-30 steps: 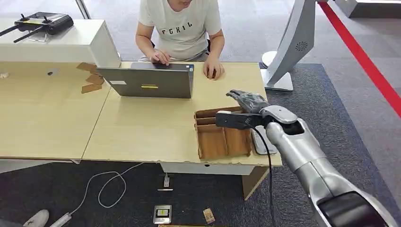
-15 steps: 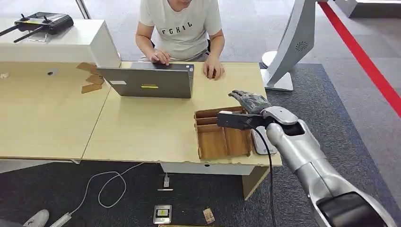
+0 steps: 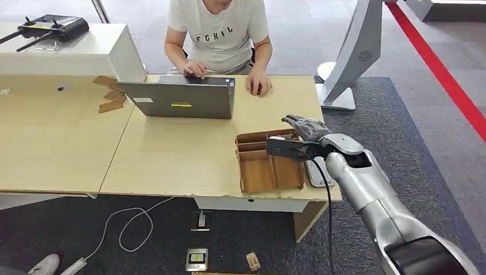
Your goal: Pass the card to the sensor for recognition and then transmit it.
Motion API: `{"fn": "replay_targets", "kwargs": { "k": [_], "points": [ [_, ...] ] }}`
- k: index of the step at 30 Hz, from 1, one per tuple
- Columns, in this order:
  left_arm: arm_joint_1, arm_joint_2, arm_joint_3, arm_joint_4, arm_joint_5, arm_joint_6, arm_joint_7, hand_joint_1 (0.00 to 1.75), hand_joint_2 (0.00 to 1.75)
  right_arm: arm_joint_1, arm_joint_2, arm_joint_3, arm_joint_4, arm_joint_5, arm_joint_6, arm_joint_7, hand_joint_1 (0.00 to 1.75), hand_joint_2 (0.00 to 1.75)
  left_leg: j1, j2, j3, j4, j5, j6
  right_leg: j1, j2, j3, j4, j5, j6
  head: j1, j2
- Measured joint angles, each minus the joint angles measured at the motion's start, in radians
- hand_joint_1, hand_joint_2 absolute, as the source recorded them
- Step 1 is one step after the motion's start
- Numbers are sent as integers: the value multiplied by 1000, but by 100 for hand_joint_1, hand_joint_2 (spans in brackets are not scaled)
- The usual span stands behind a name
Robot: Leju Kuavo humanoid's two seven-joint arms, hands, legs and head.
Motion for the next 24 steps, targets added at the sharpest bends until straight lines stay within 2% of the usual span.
{"fn": "replay_targets", "kwargs": {
  "k": [24],
  "points": [
    [0,0,-21,0,3,8,11,0,0,9,-4,-8,-31,0,-3,0,0,175,0,0,0,0,0,0,0,0,0,0,0,0,0,0]
  ]
}}
